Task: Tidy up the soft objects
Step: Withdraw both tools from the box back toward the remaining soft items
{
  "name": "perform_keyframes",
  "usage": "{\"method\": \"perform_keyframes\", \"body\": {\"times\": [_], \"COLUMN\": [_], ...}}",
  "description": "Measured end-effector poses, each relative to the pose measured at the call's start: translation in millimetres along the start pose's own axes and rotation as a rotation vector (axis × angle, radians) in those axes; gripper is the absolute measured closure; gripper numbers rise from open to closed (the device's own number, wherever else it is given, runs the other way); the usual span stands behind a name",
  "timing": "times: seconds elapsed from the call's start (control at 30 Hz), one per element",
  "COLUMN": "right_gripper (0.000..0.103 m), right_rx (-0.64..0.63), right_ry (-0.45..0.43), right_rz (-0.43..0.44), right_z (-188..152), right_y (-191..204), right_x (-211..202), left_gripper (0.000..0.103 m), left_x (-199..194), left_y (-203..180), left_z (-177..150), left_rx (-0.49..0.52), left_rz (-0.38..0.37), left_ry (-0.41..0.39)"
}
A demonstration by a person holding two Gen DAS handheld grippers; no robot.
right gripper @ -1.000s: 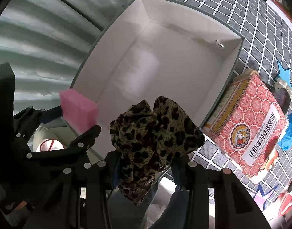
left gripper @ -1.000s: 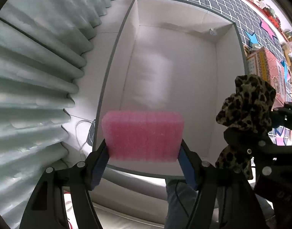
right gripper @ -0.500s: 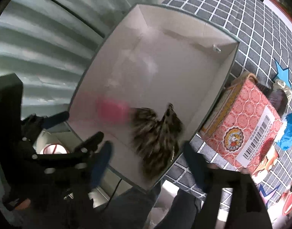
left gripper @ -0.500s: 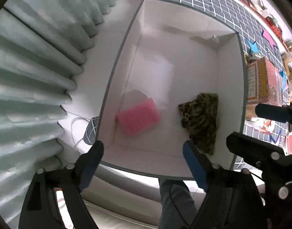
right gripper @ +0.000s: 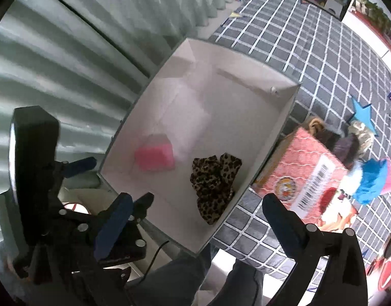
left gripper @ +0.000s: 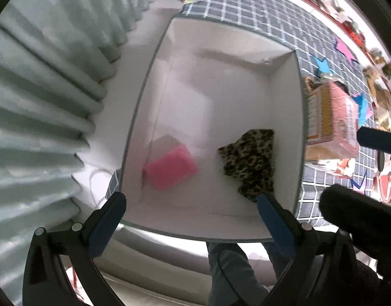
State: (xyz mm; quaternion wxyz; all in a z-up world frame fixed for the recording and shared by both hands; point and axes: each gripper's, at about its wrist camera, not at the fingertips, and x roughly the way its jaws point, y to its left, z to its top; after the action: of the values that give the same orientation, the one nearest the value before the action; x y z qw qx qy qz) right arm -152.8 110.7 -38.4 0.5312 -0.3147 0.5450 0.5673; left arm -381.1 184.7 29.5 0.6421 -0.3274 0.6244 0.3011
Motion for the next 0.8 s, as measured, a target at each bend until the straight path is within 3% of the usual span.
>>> {"method": "perform_keyframes", "body": {"times": [0.2,0.4,0.6,0.8], "right_gripper": [0.001,0.001,0.001,0.001], "right_rx": [0.104,0.307,0.481,0.499], "right_ry": [-0.089,-0.127,-0.047,0.075], "right_rz": [-0.017,-0.087,-0.146,-0.138], "right_z": [-7,-26,-42,-28], "right_y": [-29,-108,-200,-251], "right_x": [-39,-59,-32,22], "left_gripper": [0.000,0.000,0.000,0.000], "left_x": [-15,-19,-18,-11], "left_y": [-32,-65,-87,-105], "left_z": [15,25,26,29], "left_rx": [0.076,0.130,0.124,0.092], "left_rz": [-0.056,-0.070,-0.051,-0.014], "left_ry": [-0.029,-0.033,-0.013,0.032]}}
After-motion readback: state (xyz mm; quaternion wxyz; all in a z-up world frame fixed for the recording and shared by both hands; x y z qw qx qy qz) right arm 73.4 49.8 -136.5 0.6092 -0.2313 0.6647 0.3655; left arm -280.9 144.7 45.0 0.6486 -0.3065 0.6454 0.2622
